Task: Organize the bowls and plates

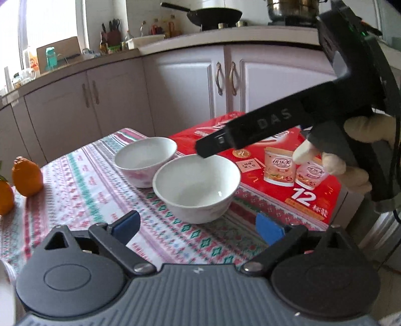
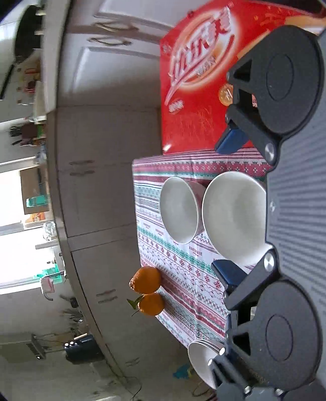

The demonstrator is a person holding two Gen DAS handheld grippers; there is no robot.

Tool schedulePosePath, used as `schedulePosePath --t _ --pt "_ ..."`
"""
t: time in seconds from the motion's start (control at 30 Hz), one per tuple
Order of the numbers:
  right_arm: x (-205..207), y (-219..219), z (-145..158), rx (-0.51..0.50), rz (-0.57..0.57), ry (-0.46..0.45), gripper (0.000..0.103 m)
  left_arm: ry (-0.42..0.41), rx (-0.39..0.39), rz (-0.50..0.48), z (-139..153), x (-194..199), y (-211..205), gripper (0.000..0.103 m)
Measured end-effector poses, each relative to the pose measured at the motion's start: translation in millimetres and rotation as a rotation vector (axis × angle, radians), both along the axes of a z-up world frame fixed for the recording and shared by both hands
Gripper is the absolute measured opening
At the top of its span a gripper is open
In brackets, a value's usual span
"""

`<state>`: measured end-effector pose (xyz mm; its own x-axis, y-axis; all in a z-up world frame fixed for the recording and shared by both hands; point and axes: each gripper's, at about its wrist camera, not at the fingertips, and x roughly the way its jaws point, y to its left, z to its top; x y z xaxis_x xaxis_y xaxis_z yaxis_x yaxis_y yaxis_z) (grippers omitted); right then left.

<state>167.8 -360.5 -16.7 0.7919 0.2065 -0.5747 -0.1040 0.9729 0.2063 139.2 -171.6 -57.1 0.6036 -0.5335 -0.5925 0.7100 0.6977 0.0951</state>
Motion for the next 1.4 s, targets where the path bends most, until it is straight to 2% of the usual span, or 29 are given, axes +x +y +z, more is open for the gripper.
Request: schedulePosePath --t 0.27,0.4,0.6,1.07,1.4 --pt "35 -13 -27 0.051 0.071 0.073 0.076 0.052 0.072 0.088 -20 21 -28 0.097" --pt "47 -13 -36 0.062 0.098 0.099 0.07 0.081 0.076 0.104 -24 28 -35 0.094" --pt "55 -18 -41 0.088 0.124 0.114 0.061 0.08 0.076 0.128 -27 31 -43 0.087" --pt "57 -19 -40 0.112 0.141 0.132 0.059 0.072 0.039 0.15 -25 38 -48 0.084" --pt "50 -20 -35 0.126 0.111 0.154 0.059 0.07 0.029 0.116 -22 32 -43 0.084"
